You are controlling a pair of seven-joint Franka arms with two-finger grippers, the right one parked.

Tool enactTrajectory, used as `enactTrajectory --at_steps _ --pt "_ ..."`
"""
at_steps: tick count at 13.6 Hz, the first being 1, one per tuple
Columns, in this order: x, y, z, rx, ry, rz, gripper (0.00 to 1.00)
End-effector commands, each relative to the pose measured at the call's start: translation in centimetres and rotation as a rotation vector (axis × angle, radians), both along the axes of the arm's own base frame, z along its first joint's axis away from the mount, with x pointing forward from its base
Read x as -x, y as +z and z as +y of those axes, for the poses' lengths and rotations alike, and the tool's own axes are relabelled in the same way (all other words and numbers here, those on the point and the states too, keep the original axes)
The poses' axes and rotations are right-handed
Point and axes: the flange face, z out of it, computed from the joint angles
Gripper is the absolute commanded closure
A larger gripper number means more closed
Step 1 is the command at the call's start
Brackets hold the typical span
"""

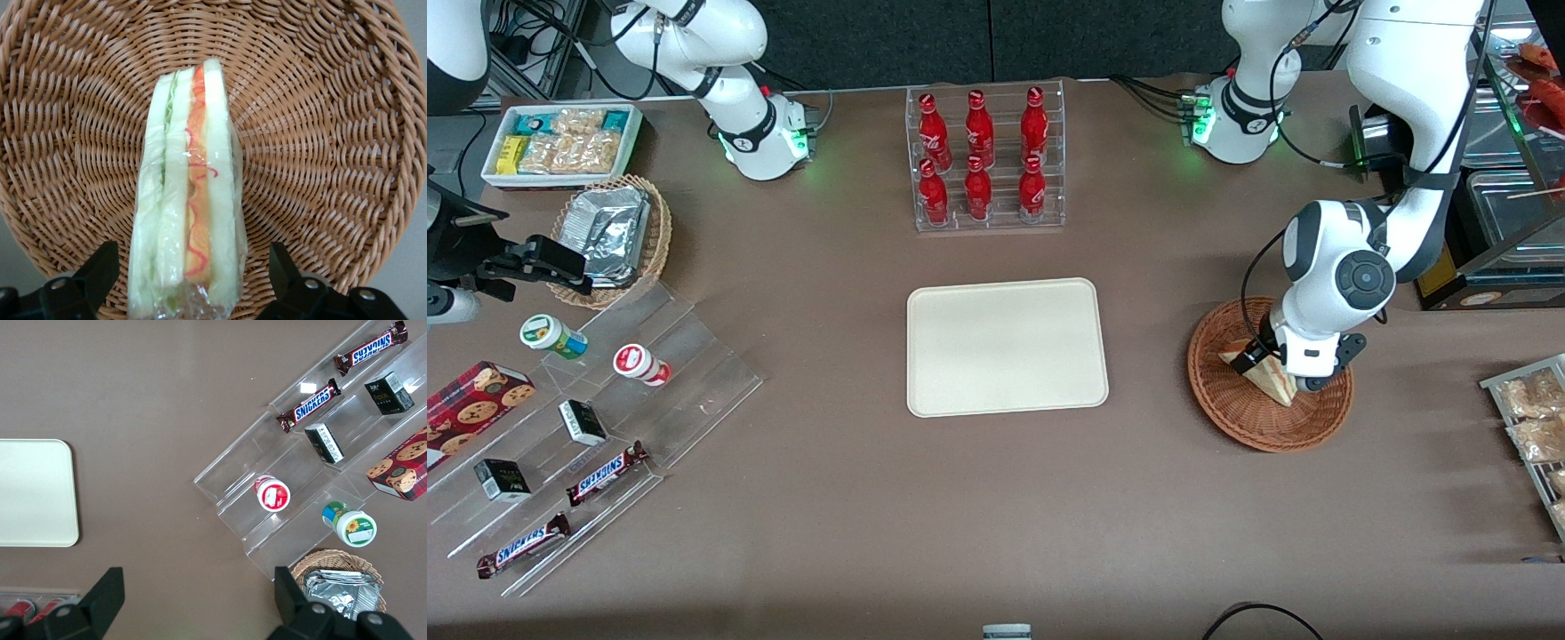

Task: Place sandwich from basket to tray
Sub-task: 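Lower the open left gripper around the wrapped sandwich, then close the left gripper on the sandwich and lift it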

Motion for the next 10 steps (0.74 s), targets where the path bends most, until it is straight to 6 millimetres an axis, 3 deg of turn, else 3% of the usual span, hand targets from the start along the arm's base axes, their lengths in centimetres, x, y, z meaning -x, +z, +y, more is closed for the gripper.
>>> enactTrajectory --at_steps 1,3,4,5,7,10 --pt "0.0 0.03 0.45 -0.003 0.025 -0.015 0.01" --pt "-0.03 -0.04 0.62 -0.004 0.028 -0.015 0.04" --pt "-0.03 -0.04 0.62 -0.004 0.035 -0.015 0.26" --pt "-0.09 0.02 0.61 -0.006 0.053 -0.017 0.56" --pt "0.02 -0.08 0.63 -0.009 0.054 -0.011 0.84" --pt "0.04 0.44 0.64 -0.011 0.052 0.001 0.9"
